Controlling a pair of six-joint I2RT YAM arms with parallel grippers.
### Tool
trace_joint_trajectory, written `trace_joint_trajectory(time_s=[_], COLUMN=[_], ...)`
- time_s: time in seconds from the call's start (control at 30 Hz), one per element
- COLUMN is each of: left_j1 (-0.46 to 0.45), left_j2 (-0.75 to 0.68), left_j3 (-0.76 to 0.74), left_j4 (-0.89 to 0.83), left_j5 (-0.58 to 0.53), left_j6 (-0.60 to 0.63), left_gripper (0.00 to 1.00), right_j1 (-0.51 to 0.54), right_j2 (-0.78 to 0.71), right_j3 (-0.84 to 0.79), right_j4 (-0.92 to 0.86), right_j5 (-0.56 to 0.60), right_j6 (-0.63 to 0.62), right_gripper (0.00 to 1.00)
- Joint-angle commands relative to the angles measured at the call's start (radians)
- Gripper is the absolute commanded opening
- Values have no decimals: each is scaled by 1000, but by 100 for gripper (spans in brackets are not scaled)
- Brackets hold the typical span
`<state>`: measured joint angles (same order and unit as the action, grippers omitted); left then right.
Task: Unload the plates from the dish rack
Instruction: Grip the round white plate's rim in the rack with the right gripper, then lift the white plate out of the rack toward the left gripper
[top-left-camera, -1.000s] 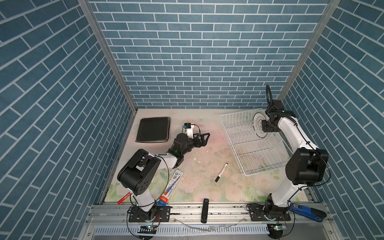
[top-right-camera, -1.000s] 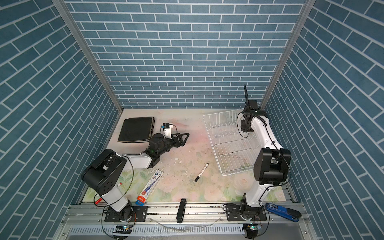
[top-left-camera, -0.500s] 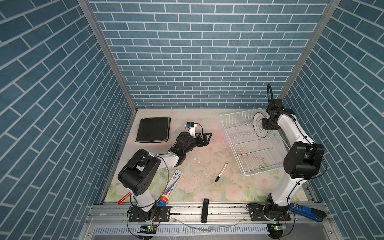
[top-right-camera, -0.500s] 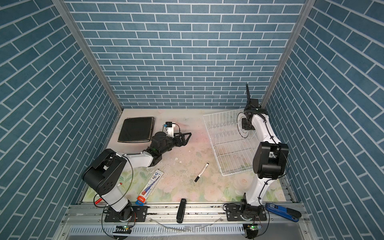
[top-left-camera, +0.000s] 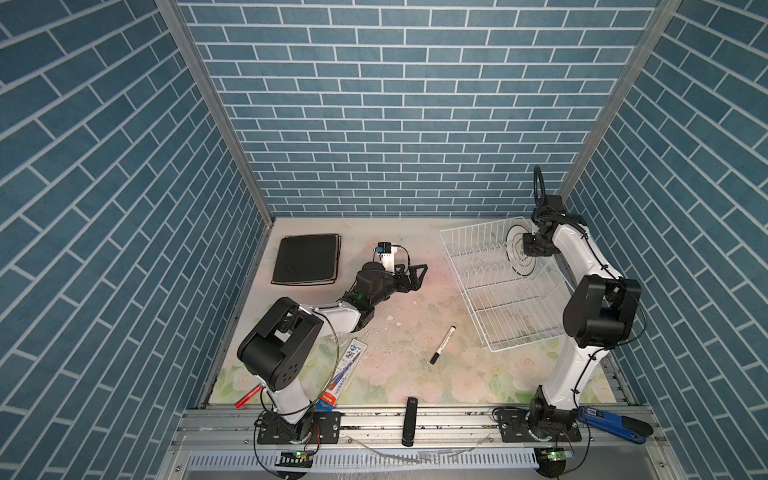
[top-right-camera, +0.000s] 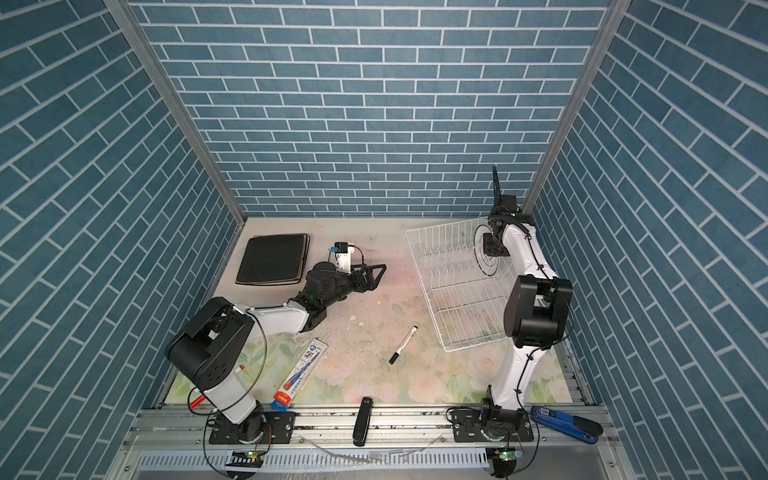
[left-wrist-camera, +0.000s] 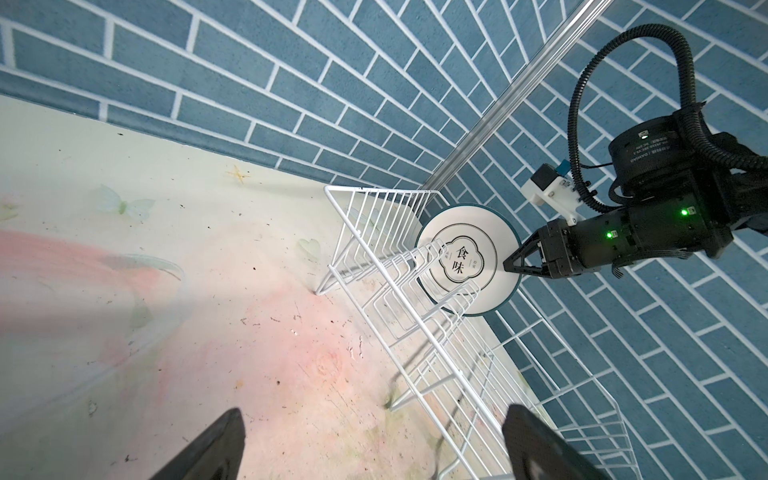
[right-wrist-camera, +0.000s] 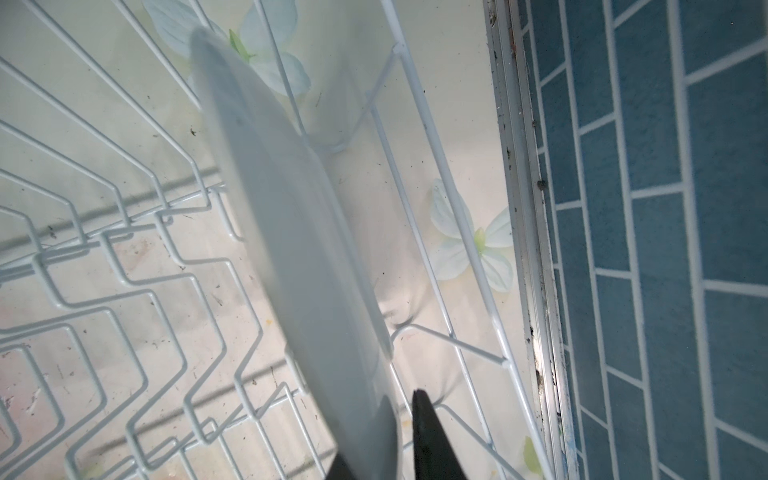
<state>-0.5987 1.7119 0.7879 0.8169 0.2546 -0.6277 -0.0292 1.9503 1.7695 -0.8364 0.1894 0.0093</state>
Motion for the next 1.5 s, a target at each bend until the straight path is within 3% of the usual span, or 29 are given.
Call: trace_joint_trajectory(time_s=[0.0,0.67,0.97,1.47], left_j1=[-10,-15,-15,-15], left_j2=[9,-27,-92,-233], left_j3=[27,10,-7,-137], left_j4=[-20,-32,-69,-85], left_j5=[-8,-14,-14,-32], left_j6=[13,8,29,44], left_gripper=[99,99,98,99], right_j1=[-9,26,79,156], right_j2=[29,79,100,107], right_j3=[54,132,186,355], right_j4=[1,-66,-110,-215], right_j5=[-14,10,151,344], right_j6=[-35,-20,-41,-114], right_gripper=[19,8,0,0])
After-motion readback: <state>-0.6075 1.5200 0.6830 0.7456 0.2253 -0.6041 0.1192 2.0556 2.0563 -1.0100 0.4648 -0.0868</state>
